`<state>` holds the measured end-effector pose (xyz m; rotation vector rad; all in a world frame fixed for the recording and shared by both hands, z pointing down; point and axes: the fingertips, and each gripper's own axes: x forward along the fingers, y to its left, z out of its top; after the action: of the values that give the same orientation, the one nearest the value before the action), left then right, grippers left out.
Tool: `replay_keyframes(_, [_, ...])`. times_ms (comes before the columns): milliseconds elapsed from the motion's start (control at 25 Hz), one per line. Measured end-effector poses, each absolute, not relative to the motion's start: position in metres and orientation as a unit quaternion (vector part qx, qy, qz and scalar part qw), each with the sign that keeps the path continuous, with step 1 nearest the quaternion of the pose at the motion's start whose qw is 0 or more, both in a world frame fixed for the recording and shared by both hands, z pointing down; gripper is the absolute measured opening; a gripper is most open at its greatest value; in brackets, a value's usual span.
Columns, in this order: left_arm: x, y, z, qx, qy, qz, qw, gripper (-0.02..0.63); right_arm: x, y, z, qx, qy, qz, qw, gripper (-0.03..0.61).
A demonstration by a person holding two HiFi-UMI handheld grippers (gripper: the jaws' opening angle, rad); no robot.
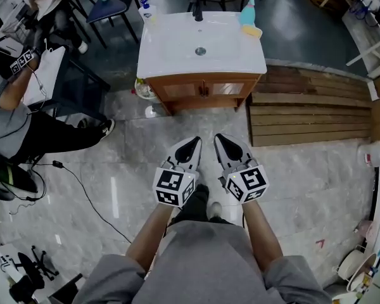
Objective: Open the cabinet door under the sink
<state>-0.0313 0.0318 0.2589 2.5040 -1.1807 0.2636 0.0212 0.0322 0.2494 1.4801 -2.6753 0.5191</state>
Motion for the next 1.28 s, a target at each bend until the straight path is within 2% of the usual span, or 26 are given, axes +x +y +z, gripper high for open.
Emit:
replay_keyframes(920, [-0.053, -0.058, 0.315, 0.881, -0.394, 0.102, 0.24, 0.008, 0.005, -0.06, 0.295, 0.505, -0.839, 0.193, 0.058, 0.011])
replay_keyframes(1280, [-0.043, -0.09, 0.357, 0.871, -0.405, 0.112, 0.257, 0.008, 0.015, -0.098, 0.338, 0.493, -0.842, 0.206, 0.071, 0.011])
